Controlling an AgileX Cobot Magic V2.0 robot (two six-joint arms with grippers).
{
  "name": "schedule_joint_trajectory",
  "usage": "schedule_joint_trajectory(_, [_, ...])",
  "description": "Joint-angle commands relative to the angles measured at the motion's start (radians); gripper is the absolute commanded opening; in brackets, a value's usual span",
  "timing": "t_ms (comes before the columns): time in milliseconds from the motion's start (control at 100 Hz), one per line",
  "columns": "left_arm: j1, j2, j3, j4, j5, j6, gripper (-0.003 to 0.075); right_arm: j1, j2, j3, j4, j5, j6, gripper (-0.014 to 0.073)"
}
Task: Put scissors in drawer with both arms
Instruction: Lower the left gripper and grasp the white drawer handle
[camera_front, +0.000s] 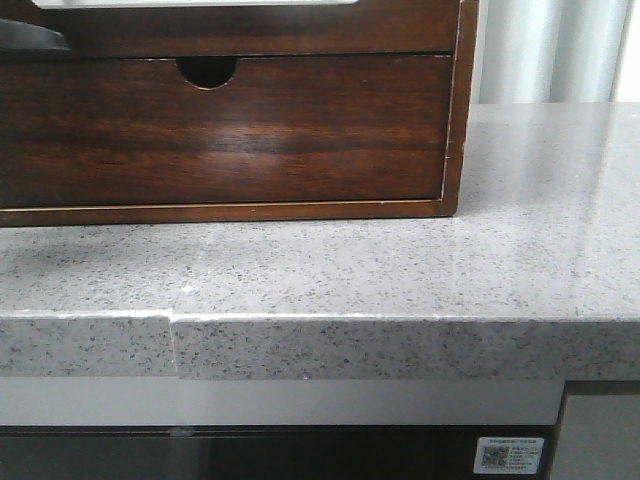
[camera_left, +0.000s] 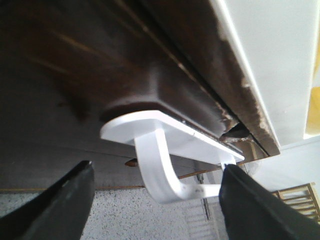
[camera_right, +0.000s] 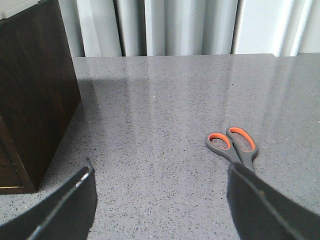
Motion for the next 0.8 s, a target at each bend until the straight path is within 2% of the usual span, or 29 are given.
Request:
schedule_joint_trajectory(0, [0.002,0.009,-0.042,-0.065,0.058,0.028,0.0493,-0.008,0.016,-0.036,-0.002,-0.081,-0.009,0.0490])
schedule_joint_trajectory(220, [0.002,0.062,-0.042,-0.138,0.128,0.103,0.0472,-0.008,0.016,-0.036,-0.002,-0.079,-0.009,0.0490])
schedule_joint_trajectory(510, [0.002,0.064,-0.042,-0.151,0.157,0.104,0.0222,-0.008,0.016,-0.036,-0.002,-0.071,-0.009,0.0490])
schedule_joint_trajectory(790, [0.002,0.064,-0.042,-0.151,0.177,0.104,0.0078,-0.008,0.016,-0.036,-0.002,-0.071,-0.009,0.0490])
